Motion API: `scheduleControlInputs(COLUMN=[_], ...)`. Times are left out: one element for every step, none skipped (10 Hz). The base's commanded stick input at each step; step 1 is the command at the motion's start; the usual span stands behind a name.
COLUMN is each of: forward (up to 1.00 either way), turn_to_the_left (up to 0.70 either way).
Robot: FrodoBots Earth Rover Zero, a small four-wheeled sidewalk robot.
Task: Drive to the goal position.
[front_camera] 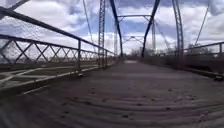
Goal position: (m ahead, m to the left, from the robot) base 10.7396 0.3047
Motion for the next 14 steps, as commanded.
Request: scheduleControlInputs(forward=[1.00, 1.00, 0.99, 0.97, 0.95, 0.94, 0.93, 0.94, 0.93, 0.95, 0.93, 0.93, 0.95, 0.94], turn_to_the_left=[0.00, 0.00, 0.00, 0.00, 0.00, 0.00, 0.00, 0.00, 0.00, 0.02, -0.03, -0.27, -0.33, -0.26])
